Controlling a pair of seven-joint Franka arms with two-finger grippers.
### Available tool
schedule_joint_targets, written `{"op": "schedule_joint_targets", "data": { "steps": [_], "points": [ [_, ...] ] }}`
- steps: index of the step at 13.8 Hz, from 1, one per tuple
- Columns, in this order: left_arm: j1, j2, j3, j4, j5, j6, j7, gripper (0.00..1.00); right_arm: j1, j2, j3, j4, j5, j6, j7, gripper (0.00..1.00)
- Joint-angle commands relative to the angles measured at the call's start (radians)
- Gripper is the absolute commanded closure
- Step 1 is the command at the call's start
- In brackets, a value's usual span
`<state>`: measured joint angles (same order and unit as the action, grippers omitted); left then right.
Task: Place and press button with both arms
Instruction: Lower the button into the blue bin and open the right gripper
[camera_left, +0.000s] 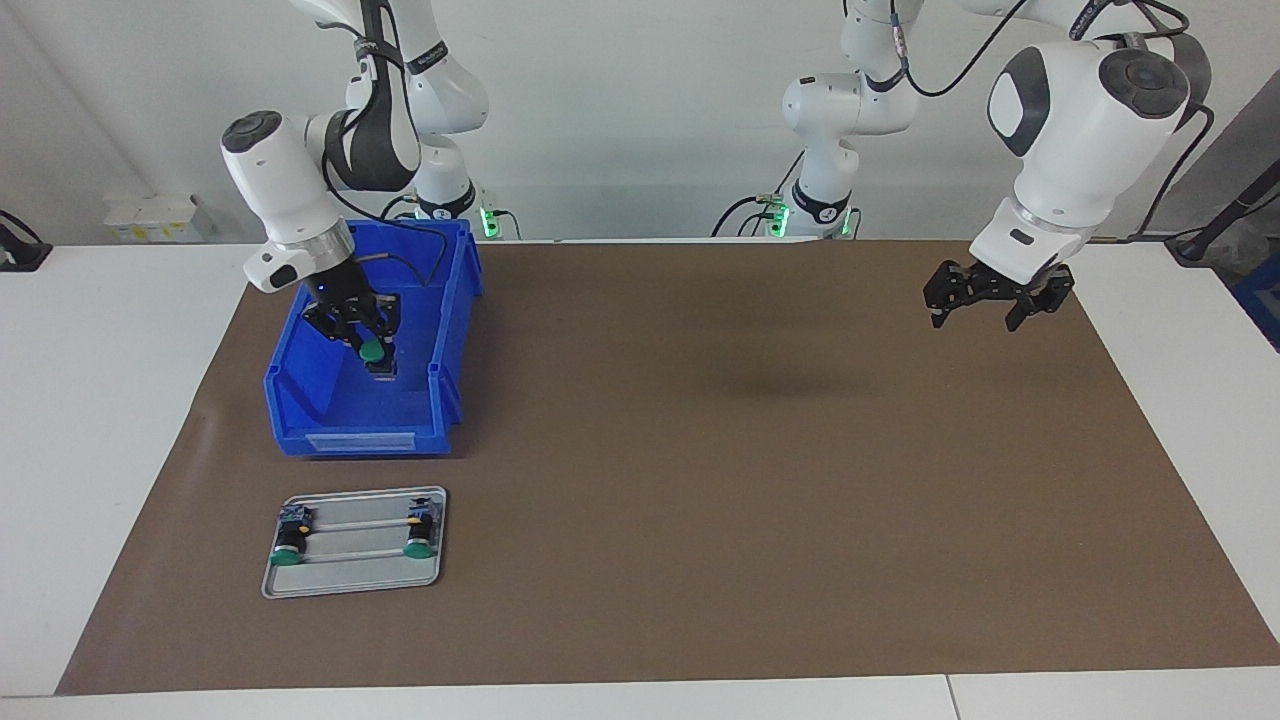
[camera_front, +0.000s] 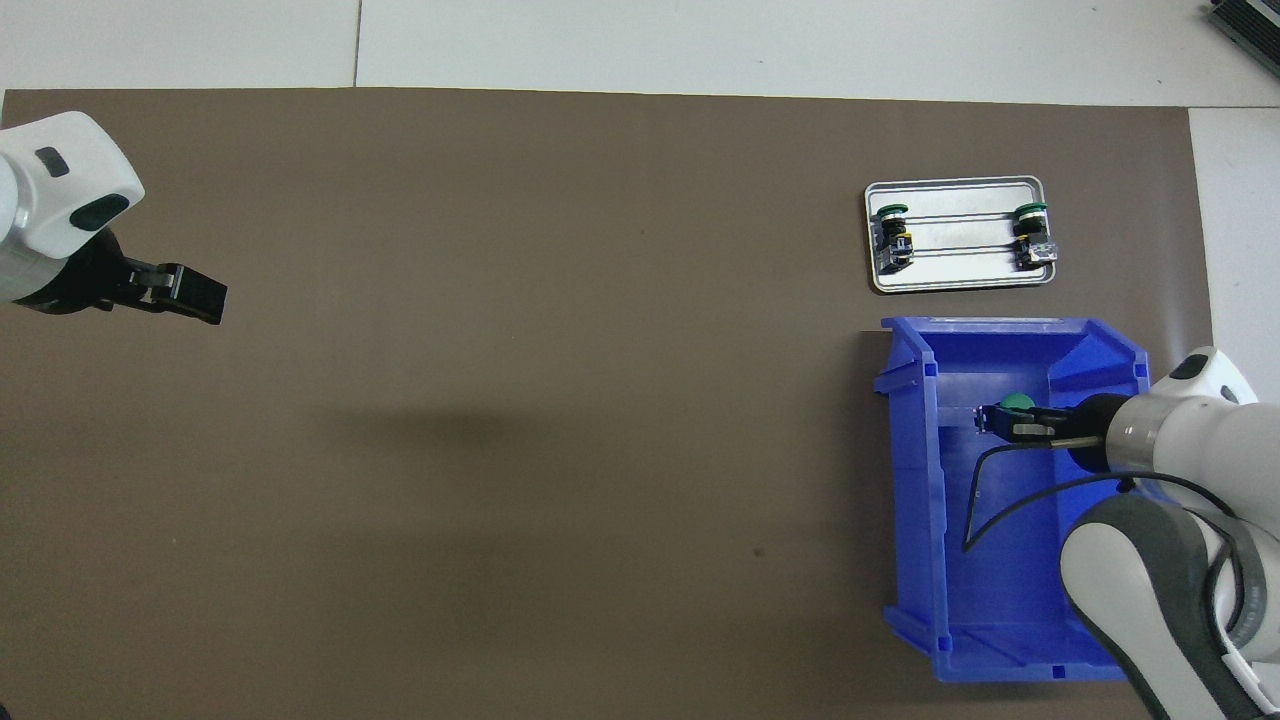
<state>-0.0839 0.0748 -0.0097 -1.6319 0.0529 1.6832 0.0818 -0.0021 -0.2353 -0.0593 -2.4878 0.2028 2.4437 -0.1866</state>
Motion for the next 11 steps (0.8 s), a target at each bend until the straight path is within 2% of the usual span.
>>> {"op": "schedule_joint_targets", "data": {
  "steps": [1,3,8,9,10,11],
  "points": [
    [0.006,-0.035,-0.004,-0.045,-0.007,0.024,-0.011,0.00,-0.025,0.010,0.010,-0.039,0.090,0.058,-0.082,1.00],
    [0.006,-0.035,-0.004,-0.037,-0.007,0.014,-0.011,0.00,-0.030,0.030,0.010,-0.052,0.125,0.101,-0.141,1.00],
    [0.006,-0.027,-0.003,-0.004,-0.007,-0.016,-0.008,0.00,-0.030,0.042,0.009,-0.077,0.130,0.121,-0.145,1.00],
    [0.007,-0.024,-0.001,0.013,-0.007,-0.031,-0.008,0.00,-0.030,0.042,0.009,-0.076,0.130,0.118,-0.137,0.84],
    [0.009,-0.023,-0.001,0.030,-0.007,-0.045,-0.004,0.00,-0.030,0.044,0.009,-0.072,0.130,0.112,-0.133,0.32],
    [0.013,-0.023,0.000,0.041,-0.007,-0.054,-0.001,0.00,-0.030,0.042,0.009,-0.066,0.130,0.107,-0.125,0.00]
  ]
}}
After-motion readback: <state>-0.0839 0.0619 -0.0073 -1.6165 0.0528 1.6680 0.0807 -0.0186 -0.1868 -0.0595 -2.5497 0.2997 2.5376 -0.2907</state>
